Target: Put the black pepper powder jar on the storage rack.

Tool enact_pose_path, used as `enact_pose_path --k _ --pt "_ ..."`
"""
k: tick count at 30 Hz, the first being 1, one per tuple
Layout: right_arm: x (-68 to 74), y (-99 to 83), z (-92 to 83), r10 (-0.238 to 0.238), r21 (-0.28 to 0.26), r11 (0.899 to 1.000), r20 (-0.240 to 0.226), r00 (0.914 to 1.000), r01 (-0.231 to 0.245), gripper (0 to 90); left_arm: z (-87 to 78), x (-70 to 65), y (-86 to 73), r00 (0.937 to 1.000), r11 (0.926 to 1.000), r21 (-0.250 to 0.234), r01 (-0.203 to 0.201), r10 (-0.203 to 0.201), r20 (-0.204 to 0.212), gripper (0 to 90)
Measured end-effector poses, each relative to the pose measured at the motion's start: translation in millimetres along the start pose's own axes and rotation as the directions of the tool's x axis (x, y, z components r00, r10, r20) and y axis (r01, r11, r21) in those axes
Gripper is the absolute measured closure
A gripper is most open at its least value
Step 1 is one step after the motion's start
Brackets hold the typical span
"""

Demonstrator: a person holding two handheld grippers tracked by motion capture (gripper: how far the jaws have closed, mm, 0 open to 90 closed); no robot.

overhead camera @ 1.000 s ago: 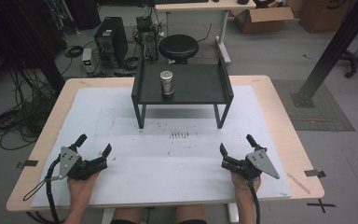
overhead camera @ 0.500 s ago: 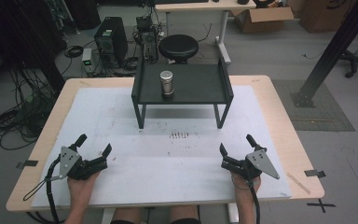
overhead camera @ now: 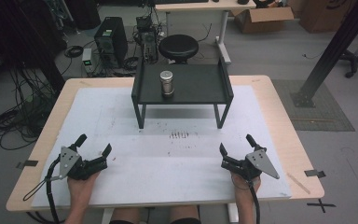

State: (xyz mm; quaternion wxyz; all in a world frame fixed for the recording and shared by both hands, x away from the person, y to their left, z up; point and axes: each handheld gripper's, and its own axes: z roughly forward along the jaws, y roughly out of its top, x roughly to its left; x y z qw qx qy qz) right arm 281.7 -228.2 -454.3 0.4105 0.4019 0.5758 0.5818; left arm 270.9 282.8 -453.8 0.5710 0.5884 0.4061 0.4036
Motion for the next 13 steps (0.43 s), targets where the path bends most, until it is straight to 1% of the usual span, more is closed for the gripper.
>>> enact_pose_path --k 13 --pt "0.1 -0.1 -0.2 -0.001 -0.003 1.000 -0.001 1.0000 0.001 0.4 -0.1 -0.2 -0.1 1.0000 1.0000 -0.002 0.000 0.000 -0.001 2.6"
